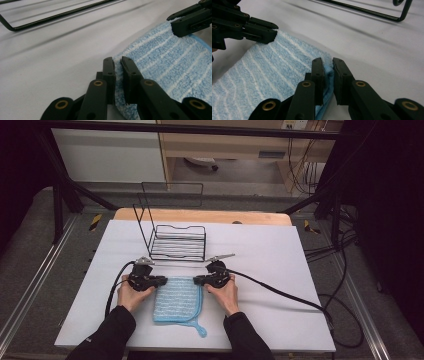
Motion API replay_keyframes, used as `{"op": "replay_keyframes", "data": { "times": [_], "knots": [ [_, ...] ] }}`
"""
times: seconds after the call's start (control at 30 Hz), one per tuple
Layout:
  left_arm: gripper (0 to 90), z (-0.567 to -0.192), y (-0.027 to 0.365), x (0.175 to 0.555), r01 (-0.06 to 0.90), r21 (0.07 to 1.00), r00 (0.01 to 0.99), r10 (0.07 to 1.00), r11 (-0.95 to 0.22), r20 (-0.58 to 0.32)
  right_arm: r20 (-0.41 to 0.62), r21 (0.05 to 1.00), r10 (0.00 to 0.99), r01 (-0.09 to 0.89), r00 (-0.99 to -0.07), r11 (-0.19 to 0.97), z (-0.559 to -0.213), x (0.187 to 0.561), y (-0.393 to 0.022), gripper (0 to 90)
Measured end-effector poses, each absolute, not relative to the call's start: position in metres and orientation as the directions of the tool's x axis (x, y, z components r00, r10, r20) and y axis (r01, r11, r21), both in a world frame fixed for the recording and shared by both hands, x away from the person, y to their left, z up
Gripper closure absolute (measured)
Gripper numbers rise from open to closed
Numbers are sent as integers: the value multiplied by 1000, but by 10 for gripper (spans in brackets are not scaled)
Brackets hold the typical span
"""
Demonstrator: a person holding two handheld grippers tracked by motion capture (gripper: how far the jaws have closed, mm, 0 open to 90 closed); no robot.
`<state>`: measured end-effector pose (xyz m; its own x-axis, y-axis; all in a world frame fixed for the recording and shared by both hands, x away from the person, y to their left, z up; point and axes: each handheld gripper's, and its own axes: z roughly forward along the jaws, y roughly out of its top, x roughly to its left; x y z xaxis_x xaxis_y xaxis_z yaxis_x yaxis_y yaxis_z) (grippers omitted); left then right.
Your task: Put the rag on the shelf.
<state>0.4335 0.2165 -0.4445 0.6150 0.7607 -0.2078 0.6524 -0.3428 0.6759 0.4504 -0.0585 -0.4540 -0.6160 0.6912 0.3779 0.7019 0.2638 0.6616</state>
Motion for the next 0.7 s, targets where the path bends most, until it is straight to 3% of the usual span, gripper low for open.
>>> {"op": "replay_keyframes", "data": {
  "times": [0.7],
  "knots": [
    [833,-418,224,415,587,754,635,745,-294,-203,356,743,669,632,-653,221,-429,431,-64,820]
  ]
}}
